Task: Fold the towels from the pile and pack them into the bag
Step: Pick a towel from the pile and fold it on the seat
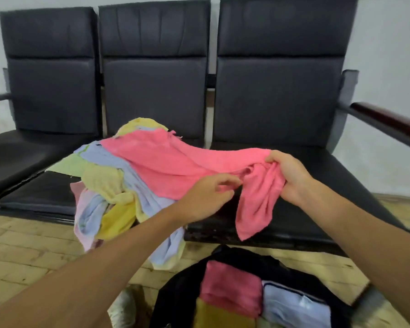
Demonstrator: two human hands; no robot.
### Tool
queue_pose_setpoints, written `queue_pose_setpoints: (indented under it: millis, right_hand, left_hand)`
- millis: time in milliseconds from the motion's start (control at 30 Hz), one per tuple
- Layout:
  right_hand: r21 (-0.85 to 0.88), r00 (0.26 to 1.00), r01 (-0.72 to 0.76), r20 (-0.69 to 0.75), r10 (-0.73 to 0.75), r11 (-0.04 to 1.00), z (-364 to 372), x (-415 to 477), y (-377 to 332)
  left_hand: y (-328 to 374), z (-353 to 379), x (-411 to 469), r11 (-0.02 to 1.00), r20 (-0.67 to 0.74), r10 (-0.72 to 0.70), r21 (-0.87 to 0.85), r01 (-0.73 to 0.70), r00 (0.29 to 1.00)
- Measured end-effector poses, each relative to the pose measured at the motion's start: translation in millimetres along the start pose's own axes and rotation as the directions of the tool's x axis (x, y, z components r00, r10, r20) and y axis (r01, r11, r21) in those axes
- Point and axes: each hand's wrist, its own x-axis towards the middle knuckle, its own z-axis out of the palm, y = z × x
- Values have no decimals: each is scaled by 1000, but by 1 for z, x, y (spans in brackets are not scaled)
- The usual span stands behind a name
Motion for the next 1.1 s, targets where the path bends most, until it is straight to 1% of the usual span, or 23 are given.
queue_pose_setpoints:
  millis: [67,133,167,233,300,333,367,433,500,533,600,667,700,733,767,833,900,1000,1033,1067,1100]
  right_hand:
    - [-26,998,12,-64,-14,1000,-30,5,-1]
    - [-107,991,7,-129,-21,994,-60,9,5]
    - [-152,988,-4,-154,-19,988,-73,11,10]
    - [-270,980,-35,-198,-20,962,-95,12,18]
    - [-422,977,-16,-198,-74,907,-107,12,21]
    - [-526,978,14,-169,-121,850,-113,14,22]
    - [-639,977,45,-131,-166,768,-117,15,22]
    - [-836,974,72,-60,-221,544,-120,13,23]
    - [-928,968,107,16,-250,356,-121,14,27]
    - [-956,958,132,55,-283,262,-119,14,30]
    - [-979,921,185,142,-362,88,-111,13,37]
    - [-961,866,277,261,-427,-27,-97,10,44]
    - [-936,825,340,342,-449,-87,-89,9,46]
    - [-904,791,404,422,-444,-139,-83,11,49]
    - [-871,770,462,487,-411,-166,-79,13,52]
    - [-818,772,558,574,-272,-143,-77,17,57]
    - [-798,778,588,603,-175,-131,-77,20,61]
    - [-831,806,537,556,-205,-146,-79,22,60]
    - [-847,824,500,530,-201,-184,-80,21,59]
    - [-855,844,457,504,-184,-246,-81,20,56]
    - [-854,860,419,482,-167,-307,-82,17,54]
  left_hand:
    - [-9,1,9,986,-2,16,166,-15,1000]
    - [-24,1,18,943,71,-22,332,-3,997]
    - [-32,1,22,905,123,-79,426,19,989]
    - [-48,3,26,807,207,-235,586,72,950]
    - [-60,3,27,728,250,-354,679,97,901]
    - [-63,4,27,713,256,-364,695,91,895]
    - [-66,4,29,720,246,-340,688,84,908]
    - [-69,5,31,744,185,-254,665,69,949]
    - [-69,10,32,740,104,-178,670,63,979]
    - [-68,13,33,749,73,-151,659,66,986]
    - [-61,24,33,810,44,-103,583,58,994]
    - [-49,37,34,876,53,-68,481,34,996]
    - [-43,44,34,901,72,-59,433,22,996]
    - [-37,50,33,922,102,-52,386,9,993]
    - [-33,55,32,940,133,-39,341,-9,990]
    - [-26,61,27,964,184,-14,264,-35,983]
    - [-24,62,21,973,201,9,222,-55,980]
    - [-27,59,17,982,221,-7,184,-35,975]
    - [-28,56,15,983,259,-22,182,-26,966]
    - [-31,53,13,975,312,-22,218,-49,950]
    - [-35,49,12,951,374,0,288,-116,927]
